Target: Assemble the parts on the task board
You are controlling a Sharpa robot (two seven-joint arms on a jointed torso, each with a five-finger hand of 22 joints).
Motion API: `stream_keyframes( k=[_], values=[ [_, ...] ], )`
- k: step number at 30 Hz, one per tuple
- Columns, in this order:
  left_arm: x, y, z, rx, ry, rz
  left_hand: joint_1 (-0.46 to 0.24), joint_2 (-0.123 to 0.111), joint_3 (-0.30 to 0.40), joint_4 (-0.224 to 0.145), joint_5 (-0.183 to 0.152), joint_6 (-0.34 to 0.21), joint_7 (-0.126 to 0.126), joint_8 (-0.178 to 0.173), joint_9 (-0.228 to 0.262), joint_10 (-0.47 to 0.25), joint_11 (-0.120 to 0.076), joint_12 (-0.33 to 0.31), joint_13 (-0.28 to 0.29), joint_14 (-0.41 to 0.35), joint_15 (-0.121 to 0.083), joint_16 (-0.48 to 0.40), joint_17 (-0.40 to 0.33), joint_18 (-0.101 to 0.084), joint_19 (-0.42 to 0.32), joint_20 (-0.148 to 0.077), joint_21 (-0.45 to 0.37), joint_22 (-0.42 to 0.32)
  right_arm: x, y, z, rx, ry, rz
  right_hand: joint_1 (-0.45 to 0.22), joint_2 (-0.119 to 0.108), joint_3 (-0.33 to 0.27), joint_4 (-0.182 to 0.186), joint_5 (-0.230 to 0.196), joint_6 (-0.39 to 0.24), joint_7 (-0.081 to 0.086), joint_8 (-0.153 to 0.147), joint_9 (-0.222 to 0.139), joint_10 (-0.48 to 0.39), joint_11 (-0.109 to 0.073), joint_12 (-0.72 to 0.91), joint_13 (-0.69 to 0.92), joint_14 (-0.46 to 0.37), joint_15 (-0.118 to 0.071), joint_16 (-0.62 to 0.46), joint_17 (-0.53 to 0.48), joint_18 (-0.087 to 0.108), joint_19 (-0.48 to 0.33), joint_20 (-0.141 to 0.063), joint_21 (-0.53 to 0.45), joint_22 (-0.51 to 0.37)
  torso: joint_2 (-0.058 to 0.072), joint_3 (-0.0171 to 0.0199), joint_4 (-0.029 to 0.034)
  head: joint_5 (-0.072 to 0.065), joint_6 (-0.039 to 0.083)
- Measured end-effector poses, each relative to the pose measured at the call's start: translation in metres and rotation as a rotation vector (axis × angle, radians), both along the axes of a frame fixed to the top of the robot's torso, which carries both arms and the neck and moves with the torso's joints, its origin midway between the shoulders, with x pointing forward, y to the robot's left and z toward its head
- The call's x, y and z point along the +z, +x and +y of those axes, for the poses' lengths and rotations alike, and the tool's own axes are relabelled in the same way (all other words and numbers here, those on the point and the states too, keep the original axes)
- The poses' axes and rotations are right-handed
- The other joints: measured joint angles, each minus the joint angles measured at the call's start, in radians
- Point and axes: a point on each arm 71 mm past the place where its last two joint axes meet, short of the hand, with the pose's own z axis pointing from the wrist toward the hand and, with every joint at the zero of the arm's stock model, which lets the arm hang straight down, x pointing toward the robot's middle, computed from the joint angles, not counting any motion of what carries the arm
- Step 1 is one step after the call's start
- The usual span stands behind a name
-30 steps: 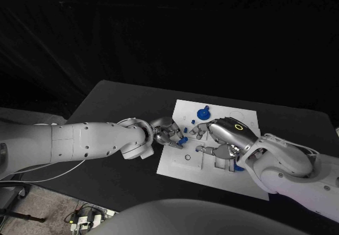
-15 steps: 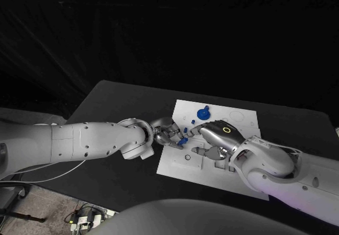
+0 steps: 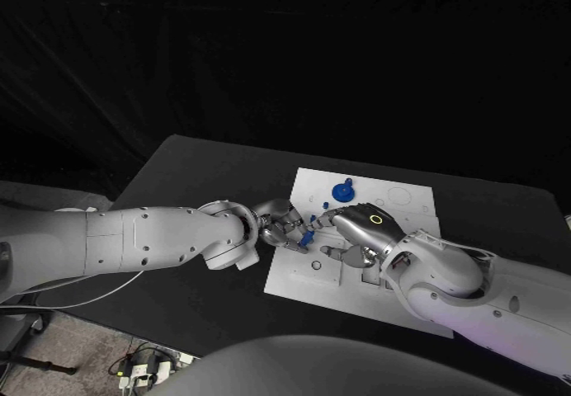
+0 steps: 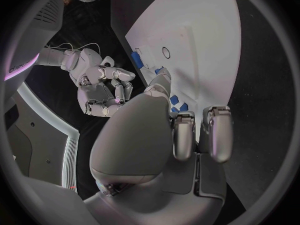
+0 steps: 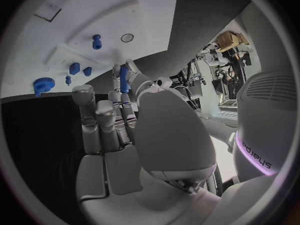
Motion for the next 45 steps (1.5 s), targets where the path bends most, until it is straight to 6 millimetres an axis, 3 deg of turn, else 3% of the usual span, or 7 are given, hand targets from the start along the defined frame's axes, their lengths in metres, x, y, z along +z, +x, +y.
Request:
stream_keyframes(
  k=[5,13,16,20,25,35,45],
  values=[
    [0.0008,0.0001,-0.0009,-0.003,-0.002,-0.001,0.001,-0.001,-0.001,-0.001,0.000,0.000,0.000,0.000,0.000,0.000,0.000,0.000,0.000,0.000,0.000,0.000,0.000,0.000,0.000,0.000,0.000,0.000,-0.0017,0.0009,0.0001,-0.005,0.012,-0.002,-0.006,0.006,0.003,-0.011,0.000,-0.027,-0.013,-0.022,0.010,-0.005,0.005,0.026,0.017,0.000,0.000,0.000,0.008,0.000,0.000,0.000,0.006,0.000,0.000,0.0000,-0.0003,-0.001,0.000],
    [0.0014,0.0003,-0.0028,-0.010,-0.007,-0.002,0.000,-0.003,-0.001,-0.001,0.000,0.000,0.000,0.000,0.000,0.000,0.000,0.000,0.000,0.000,0.000,0.000,0.000,0.000,0.000,0.000,-0.005,0.000,-0.0026,0.0019,0.0003,-0.011,0.029,0.011,-0.017,0.017,0.000,-0.022,-0.053,-0.052,-0.038,-0.042,0.032,-0.021,0.004,0.061,0.040,0.000,0.000,0.004,0.013,0.000,0.002,0.002,0.013,0.000,0.000,0.0000,-0.0008,-0.004,0.000],
    [0.0013,0.0003,-0.0033,-0.013,-0.007,-0.001,0.000,-0.003,-0.001,-0.001,0.000,0.000,0.000,0.000,0.000,0.000,0.000,0.000,0.000,0.000,0.000,0.000,0.000,0.000,0.000,0.000,-0.005,0.000,-0.0029,0.0021,0.0007,-0.012,0.033,0.018,-0.021,0.021,-0.004,-0.026,-0.072,-0.055,-0.034,-0.043,0.040,-0.026,0.001,0.069,0.046,0.000,0.000,0.004,0.014,0.000,0.004,0.004,0.017,0.000,0.000,0.0000,-0.0009,-0.004,0.000],
    [0.0012,0.0003,-0.0037,-0.016,-0.007,0.001,0.003,-0.004,-0.001,-0.001,0.000,0.000,0.000,0.000,0.000,0.000,0.000,0.000,0.000,0.000,0.000,0.000,0.000,0.000,0.000,0.000,-0.005,0.000,-0.0034,0.0023,0.0009,-0.013,0.038,0.028,-0.021,0.021,-0.005,-0.027,-0.084,-0.064,-0.044,-0.048,0.046,-0.032,0.000,0.076,0.051,0.003,0.003,0.004,0.016,0.000,0.004,0.004,0.020,0.000,0.000,0.0001,-0.0009,-0.005,0.000],
    [0.0010,0.0002,-0.0043,-0.021,-0.007,0.006,0.004,-0.003,-0.001,-0.001,0.000,0.000,0.000,0.000,0.001,0.000,0.000,0.000,0.000,0.000,0.000,0.000,0.000,0.000,0.000,0.000,-0.005,0.000,-0.0039,0.0024,0.0004,-0.016,0.044,0.037,-0.021,0.021,-0.004,-0.032,-0.084,-0.075,-0.048,-0.055,0.049,-0.036,0.003,0.083,0.055,0.003,0.002,0.004,0.016,0.000,0.004,0.004,0.021,0.000,0.000,0.0001,-0.0009,-0.005,0.000],
    [0.0006,-0.0003,-0.0061,-0.033,-0.006,0.017,0.006,0.000,-0.003,-0.003,0.000,0.004,-0.003,-0.004,0.001,0.000,0.000,0.000,0.000,0.000,0.000,0.000,0.000,0.000,0.000,0.000,-0.008,0.000,-0.0040,0.0028,-0.0004,-0.023,0.056,0.043,-0.026,0.026,-0.012,-0.048,-0.088,-0.133,-0.071,-0.095,0.058,-0.082,0.007,0.094,0.066,-0.001,0.005,0.004,0.000,0.000,0.004,0.004,0.016,0.000,0.000,0.0001,-0.0009,-0.005,0.000],
    [-0.0003,-0.0010,-0.0072,-0.043,-0.002,0.030,0.004,0.002,-0.003,-0.003,-0.001,0.004,-0.003,0.000,0.000,0.000,0.000,0.000,0.000,0.000,0.000,0.000,0.000,0.000,0.000,0.000,-0.008,0.000,-0.0041,0.0026,0.0009,-0.022,0.058,0.049,-0.018,0.034,-0.010,-0.057,-0.088,-0.140,-0.077,-0.102,0.064,-0.089,0.007,0.110,0.071,-0.001,0.006,0.004,-0.001,0.000,0.004,0.004,0.016,0.000,0.000,0.0001,-0.0009,-0.007,0.000]
  ],
)
